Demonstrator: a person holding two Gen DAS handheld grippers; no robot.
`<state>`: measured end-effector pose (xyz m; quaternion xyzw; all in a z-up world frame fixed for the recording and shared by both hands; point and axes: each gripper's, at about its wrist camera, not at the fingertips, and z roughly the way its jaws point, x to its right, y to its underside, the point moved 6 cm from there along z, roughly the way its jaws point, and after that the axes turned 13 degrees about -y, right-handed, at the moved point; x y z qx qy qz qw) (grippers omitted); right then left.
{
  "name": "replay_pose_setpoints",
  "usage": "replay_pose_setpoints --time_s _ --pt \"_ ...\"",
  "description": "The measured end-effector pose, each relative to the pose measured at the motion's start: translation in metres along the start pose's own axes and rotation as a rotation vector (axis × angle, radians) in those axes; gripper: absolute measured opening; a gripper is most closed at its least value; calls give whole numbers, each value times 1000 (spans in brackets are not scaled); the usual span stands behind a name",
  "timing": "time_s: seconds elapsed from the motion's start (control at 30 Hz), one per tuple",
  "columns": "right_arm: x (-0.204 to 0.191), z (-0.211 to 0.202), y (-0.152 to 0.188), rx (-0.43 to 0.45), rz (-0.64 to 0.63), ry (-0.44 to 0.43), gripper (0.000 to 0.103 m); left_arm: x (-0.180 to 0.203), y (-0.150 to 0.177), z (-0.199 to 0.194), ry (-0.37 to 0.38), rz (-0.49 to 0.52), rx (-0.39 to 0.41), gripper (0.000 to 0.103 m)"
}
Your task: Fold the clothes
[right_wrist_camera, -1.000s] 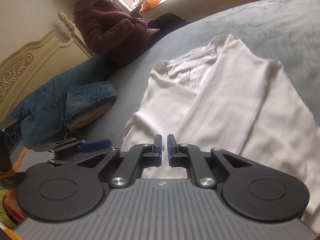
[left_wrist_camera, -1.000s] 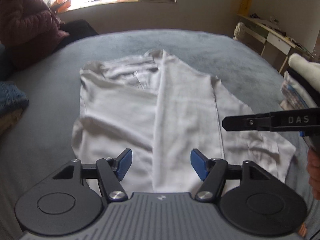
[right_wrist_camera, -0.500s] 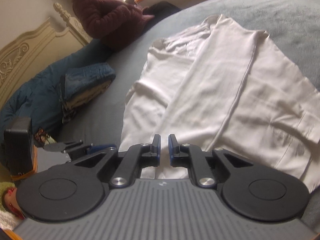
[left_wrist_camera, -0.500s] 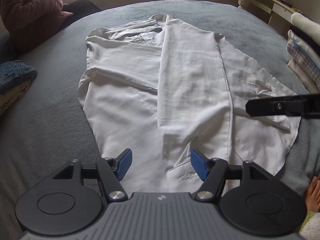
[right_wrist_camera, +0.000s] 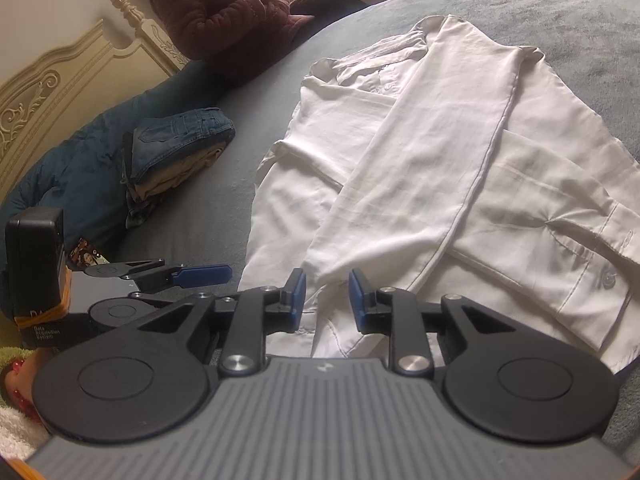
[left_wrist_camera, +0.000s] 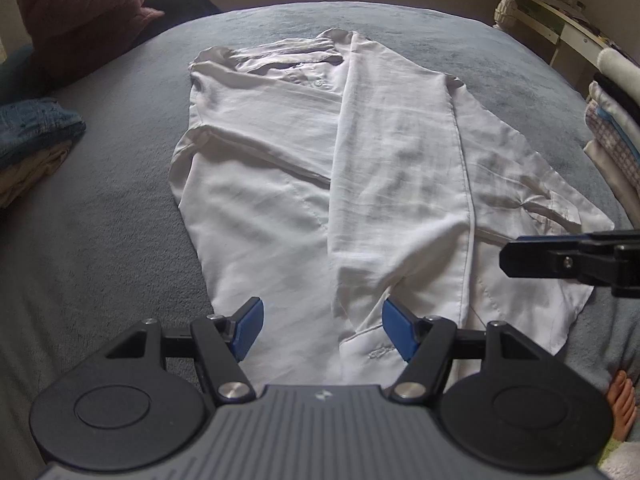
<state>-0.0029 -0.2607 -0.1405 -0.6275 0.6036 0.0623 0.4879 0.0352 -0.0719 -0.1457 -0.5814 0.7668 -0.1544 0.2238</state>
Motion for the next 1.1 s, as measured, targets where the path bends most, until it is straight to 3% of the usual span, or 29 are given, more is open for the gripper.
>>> replay_pose_setpoints --time_s 0.23,0.43,0.57,0.8,1.1 --pt "3 2 2 -1 15 -5 24 -36 12 11 15 -96 -44 67" --pt "9 8 3 -18 40 -7 25 -62 33 30 19 -199 -152 67" --pt "8 13 6 -39 13 2 25 -65 40 40 -68 -162 -179 67" --pt "-5 27 18 -117 -129 50 25 -44 40 38 -131 -28 -155 69" --pt "-26 59 47 -274 -323 71 25 -30 46 37 -156 67 -146 74"
